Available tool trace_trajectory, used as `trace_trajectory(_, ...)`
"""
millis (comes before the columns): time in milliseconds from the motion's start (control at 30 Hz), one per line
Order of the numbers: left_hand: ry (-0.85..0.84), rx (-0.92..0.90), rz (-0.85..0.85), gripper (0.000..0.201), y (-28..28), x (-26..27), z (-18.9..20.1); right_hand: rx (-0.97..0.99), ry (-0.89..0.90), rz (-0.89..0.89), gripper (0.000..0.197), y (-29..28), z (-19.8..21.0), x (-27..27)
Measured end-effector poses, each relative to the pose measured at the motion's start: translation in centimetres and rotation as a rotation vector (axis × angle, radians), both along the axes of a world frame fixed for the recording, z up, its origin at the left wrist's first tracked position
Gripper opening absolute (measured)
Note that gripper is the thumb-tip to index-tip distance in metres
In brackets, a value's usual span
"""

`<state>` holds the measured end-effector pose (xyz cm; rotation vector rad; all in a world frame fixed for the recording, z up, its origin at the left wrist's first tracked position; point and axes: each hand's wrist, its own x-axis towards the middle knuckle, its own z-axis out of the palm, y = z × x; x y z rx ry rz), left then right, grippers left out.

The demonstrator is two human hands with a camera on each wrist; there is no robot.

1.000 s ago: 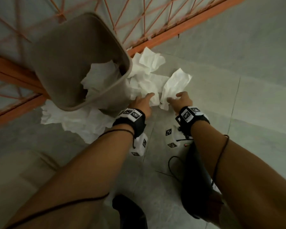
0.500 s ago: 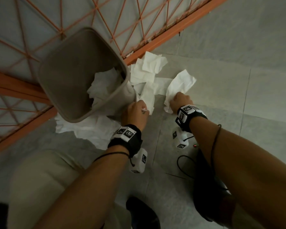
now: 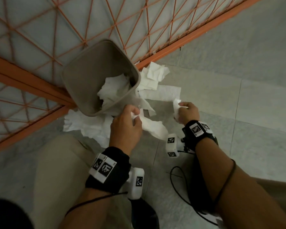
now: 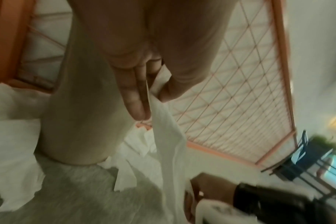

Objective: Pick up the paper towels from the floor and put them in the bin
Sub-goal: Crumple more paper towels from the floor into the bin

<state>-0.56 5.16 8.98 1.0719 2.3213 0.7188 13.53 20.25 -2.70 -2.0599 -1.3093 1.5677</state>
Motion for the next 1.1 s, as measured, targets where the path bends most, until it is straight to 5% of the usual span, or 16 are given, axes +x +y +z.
trace_trajectory(133, -0.035, -0.006, 0.0, 0.035, -1.9, -1.9, 2.6, -0.126, 0.077, 0.014, 0.033, -1.3, 2.8, -0.3)
trace_trajectory(300, -0.039, -0.044, 0.015, 0.013, -3.3, -4.6, 5.2, -0.179, 0.32, -0.17, 0.017, -2.2, 8.1, -2.8)
trace_trajectory(400, -0.03, 0.077, -0.004, 0.019, -3.5, -6.8, 6.8, -0.122, 0.491, -0.11, 0.004, -1.6, 11.9, -3.8)
trace_trajectory(733, -0.217, 0.305, 0.232, 0.022, -1.6, -13.5, 10.9, 0.271, 0.601, 0.304, 0.023, 0.1, 19.5, -12.7)
trace_trajectory(900, -0.053, 0.238, 0.158, 0.027, -0.1, -14.4, 10.6, 0.286, 0.484, 0.561, 0.015, 0.1, 19.9, -17.1)
trace_trajectory(1100, -0.082, 0.168, 0.23, 0.027, 1.6, -14.7, 9.9, 0.221, 0.475, 0.716, 0.017, 0.4, 19.6, -19.6)
